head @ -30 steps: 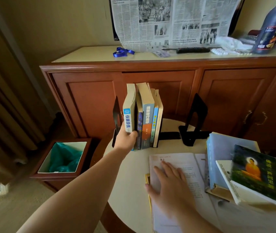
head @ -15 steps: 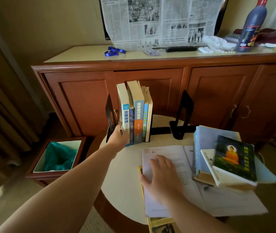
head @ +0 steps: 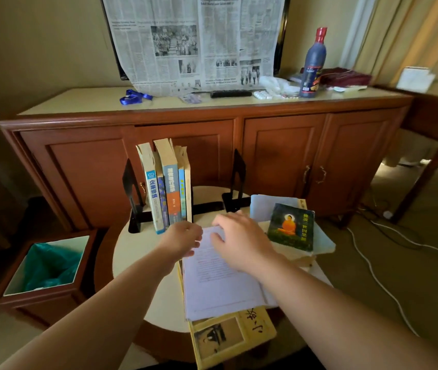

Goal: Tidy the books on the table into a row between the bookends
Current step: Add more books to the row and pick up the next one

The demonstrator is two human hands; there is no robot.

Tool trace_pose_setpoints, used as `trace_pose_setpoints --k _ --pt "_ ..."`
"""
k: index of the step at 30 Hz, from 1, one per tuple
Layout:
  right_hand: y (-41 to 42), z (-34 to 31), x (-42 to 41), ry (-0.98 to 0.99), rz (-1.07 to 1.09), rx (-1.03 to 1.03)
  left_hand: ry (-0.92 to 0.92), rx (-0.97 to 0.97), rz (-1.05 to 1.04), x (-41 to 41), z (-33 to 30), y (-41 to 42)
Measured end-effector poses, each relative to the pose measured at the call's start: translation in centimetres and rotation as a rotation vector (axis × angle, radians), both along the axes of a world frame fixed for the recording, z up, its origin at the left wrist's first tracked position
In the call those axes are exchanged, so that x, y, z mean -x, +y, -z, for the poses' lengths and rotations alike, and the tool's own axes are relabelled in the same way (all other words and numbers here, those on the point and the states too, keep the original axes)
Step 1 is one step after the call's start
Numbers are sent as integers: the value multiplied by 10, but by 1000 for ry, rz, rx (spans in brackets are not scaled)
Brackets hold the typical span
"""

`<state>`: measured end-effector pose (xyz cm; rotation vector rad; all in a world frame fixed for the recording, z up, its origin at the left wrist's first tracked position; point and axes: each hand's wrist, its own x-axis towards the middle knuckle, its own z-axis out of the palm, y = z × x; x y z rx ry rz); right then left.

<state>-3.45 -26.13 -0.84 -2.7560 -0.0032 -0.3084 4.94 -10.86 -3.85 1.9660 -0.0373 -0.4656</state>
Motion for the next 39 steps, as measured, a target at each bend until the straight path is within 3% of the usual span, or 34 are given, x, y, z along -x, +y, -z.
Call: trace_pose_setpoints --k 4,9,17,24,27,30,35,39 --pt "-68 -10 25 -98 283 72 -200 -120 223 33 -7 -43" --pt "-126 13 61 109 562 11 -506 -330 408 55 -20 -85" --pt "-139 22 83 15 592 -405 -526 -822 534 52 -34 -137" --pt "-140 10 89 -18 470 -875 -371 -650 539 43 -34 -127" --pt "-128 9 84 -57 418 -1038 -293 -490 490 47 -40 -112" --pt "-110 8 72 -82 365 -1071 -180 -255 456 43 -47 -86" --pt "-72 12 47 -52 293 -955 43 110 328 34 -44 -22" --pt "-48 23 42 57 228 -865 162 186 179 22 -15 43"
